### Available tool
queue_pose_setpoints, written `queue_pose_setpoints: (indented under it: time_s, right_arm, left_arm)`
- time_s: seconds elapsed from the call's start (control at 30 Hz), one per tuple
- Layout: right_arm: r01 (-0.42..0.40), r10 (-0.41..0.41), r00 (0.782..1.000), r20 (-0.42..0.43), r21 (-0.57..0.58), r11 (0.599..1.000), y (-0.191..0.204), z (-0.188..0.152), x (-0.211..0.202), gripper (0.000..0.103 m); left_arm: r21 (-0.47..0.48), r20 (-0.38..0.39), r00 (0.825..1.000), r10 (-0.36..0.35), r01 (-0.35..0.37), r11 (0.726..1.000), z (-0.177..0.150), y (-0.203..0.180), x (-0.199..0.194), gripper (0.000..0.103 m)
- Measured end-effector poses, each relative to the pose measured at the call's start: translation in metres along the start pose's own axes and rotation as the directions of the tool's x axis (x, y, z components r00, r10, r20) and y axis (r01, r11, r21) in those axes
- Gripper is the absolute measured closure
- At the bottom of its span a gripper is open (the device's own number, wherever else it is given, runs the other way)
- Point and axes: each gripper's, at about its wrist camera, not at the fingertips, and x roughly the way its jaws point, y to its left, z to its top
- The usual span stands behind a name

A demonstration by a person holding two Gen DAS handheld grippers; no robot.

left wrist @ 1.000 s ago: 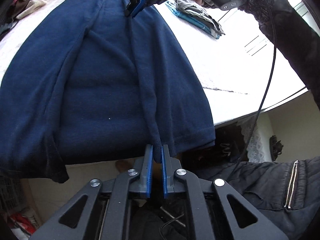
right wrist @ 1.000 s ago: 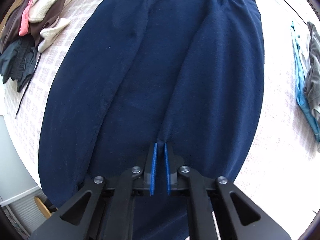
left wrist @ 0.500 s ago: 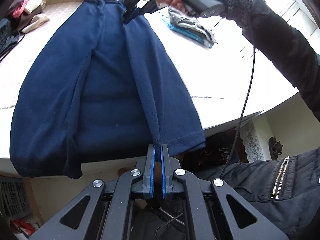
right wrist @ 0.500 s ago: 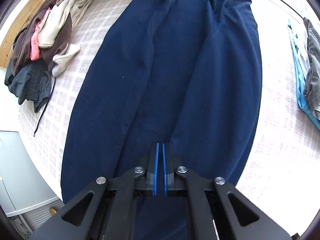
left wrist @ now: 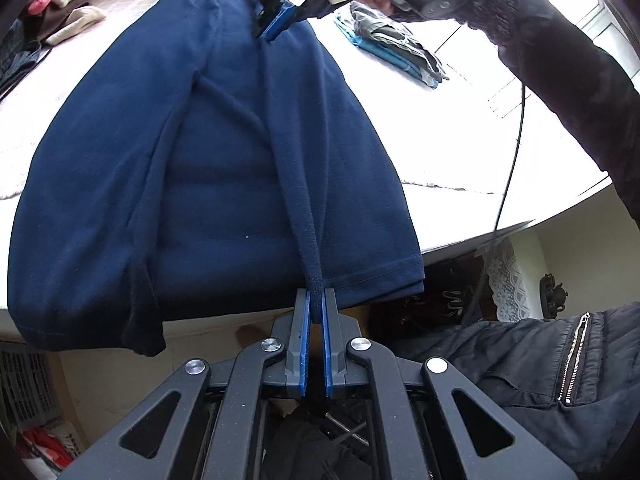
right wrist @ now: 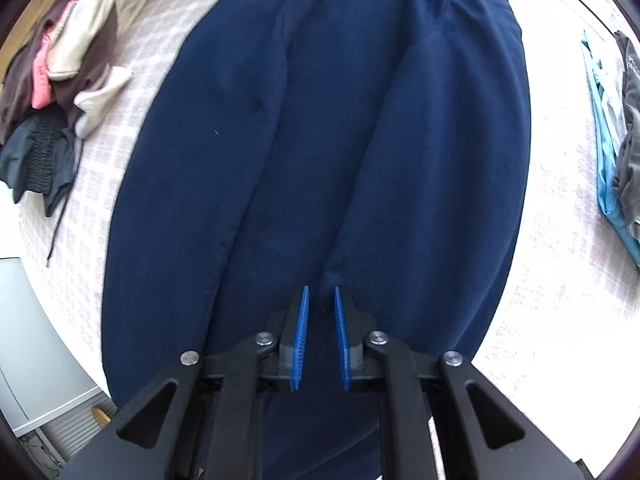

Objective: Fold clothes

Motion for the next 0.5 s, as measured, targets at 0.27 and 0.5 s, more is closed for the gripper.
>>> queue_pose_setpoints:
  time_s: [0.27,0.5]
  right_arm:
    - [0.046,-0.046,0.999,-0.005,-0.024,0.999,0.007,0.0,0.0,0.099]
    - [-0.055,0.055,0.998,0.028,0.011,0.998,0.005,0.003,-0.017,0.1]
  left_arm:
    - [-0.011,-0.002,1.0,0.0,0.0,1.0,-0.001,0.005,-0.003,0.098]
    - [-0.006,0.017,1.0,-0.014,0.014,1.0,-0.004,0.002,-0.01,0.098]
